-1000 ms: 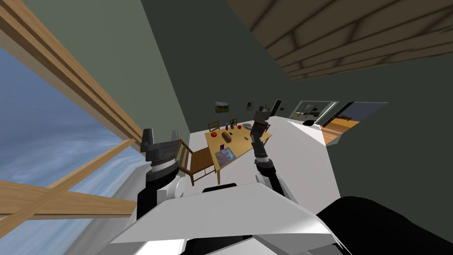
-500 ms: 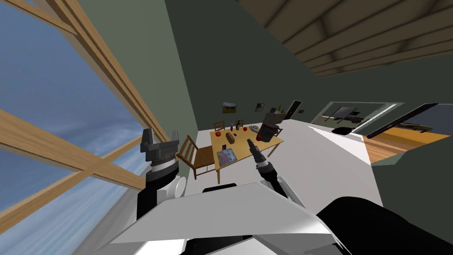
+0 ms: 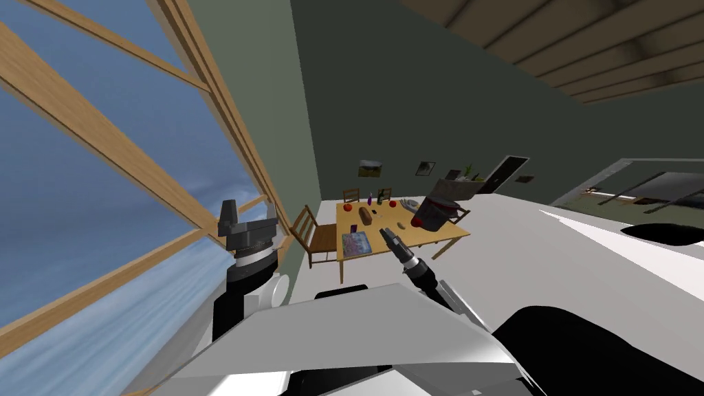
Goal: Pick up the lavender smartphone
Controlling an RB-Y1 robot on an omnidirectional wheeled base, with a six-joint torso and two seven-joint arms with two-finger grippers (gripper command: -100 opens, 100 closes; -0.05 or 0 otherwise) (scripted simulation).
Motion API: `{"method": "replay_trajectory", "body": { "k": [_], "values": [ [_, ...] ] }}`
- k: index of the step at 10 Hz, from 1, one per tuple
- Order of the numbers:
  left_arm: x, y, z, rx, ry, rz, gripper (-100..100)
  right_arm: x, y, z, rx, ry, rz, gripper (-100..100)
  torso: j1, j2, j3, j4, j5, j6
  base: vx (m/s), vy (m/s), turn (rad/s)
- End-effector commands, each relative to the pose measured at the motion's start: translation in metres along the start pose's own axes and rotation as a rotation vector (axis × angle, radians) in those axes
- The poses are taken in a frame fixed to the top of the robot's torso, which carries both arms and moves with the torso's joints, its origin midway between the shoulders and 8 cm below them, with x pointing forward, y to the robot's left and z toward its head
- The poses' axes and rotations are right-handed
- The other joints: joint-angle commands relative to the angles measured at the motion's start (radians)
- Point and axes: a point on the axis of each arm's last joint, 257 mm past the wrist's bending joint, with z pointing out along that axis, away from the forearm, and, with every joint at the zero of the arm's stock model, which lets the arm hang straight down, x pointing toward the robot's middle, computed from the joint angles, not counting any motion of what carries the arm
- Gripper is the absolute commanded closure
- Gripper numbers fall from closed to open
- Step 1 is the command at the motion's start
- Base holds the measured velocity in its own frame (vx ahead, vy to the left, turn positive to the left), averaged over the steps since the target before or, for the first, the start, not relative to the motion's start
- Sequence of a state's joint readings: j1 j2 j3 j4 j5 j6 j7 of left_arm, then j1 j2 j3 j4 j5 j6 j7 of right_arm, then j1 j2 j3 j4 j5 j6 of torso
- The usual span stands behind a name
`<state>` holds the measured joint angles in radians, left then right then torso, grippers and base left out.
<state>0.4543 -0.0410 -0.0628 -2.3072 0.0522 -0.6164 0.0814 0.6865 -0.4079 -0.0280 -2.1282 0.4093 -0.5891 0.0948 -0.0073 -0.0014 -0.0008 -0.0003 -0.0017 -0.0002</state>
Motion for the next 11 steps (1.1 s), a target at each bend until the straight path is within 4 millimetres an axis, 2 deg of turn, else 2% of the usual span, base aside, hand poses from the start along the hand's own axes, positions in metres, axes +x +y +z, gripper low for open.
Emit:
{"method": "replay_trajectory", "body": {
  "k": [1, 2, 4, 5, 6, 7, 8, 9, 10, 11],
  "values": [
    [0.0, 0.0, 0.0, 0.0, 0.0, 0.0, 0, 0.022, -0.016, -0.017, 0.018, 0.097, -0.037, -100, 0.0, 0.0, 0.0, 0.0, 0.0, 0.0, -0.036, -0.111, 0.498],
    [0.0, 0.0, 0.0, 0.0, 0.0, 0.0, 0, 0.028, -0.02, -0.02, 0.022, 0.124, -0.055, -100, -0.001, 0.0, 0.0, 0.0, 0.0, 0.0, -0.025, -0.089, 0.184],
    [0.0, 0.0, 0.0, 0.0, 0.0, 0.0, 0, 0.055, -0.044, -0.047, 0.051, 0.255, -0.096, -100, 0.001, -0.001, 0.0, 0.0, 0.0, 0.0, -0.043, -0.076, 0.36],
    [0.0, 0.0, 0.0, 0.0, 0.0, 0.0, 0, 0.06, -0.048, -0.05, 0.05, 0.282, -0.117, -100, 0.0, 0.0, 0.0, 0.0, 0.0, 0.0, -0.037, -0.072, 0.27],
    [0.0, 0.0, 0.0, 0.0, 0.0, 0.0, 0, 0.073, -0.062, -0.067, 0.068, 0.352, -0.136, -100, 0.001, -0.001, 0.0, 0.0, 0.0, 0.001, -0.023, -0.055, 0.442],
    [0.0, 0.0, 0.0, 0.0, 0.0, 0.0, 0, 0.075, -0.062, -0.068, 0.064, 0.364, -0.146, -100, 0.002, -0.002, -0.001, 0.0, 0.0, 0.0, -0.015, -0.048, 0.171],
    [0.0, 0.0, 0.0, 0.0, 0.0, 0.0, 0, 0.087, -0.077, -0.087, 0.08, 0.443, -0.168, -100, 0.003, -0.002, -0.001, 0.0, 0.0, 0.001, -0.024, -0.039, 0.348],
    [0.0, 0.0, 0.0, 0.0, 0.0, 0.0, 0, 0.088, -0.078, -0.088, 0.078, 0.449, -0.175, -100, 0.003, -0.002, -0.001, 0.0, 0.001, 0.0, -0.021, -0.037, 0.18],
    [0.0, 0.0, 0.0, 0.0, 0.0, 0.0, 0, 0.099, -0.093, -0.109, 0.094, 0.528, -0.195, -100, 0.004, -0.003, -0.001, 0.0, 0.001, 0.001, -0.031, -0.028, 0.388],
    [0.0, 0.0, 0.0, 0.0, 0.0, 0.0, 0, 0.1, -0.093, -0.11, 0.093, 0.535, -0.202, -100, 0.004, -0.002, -0.001, 0.0, 0.001, 0.0, -0.029, -0.035, 0.204]
  ]
}}
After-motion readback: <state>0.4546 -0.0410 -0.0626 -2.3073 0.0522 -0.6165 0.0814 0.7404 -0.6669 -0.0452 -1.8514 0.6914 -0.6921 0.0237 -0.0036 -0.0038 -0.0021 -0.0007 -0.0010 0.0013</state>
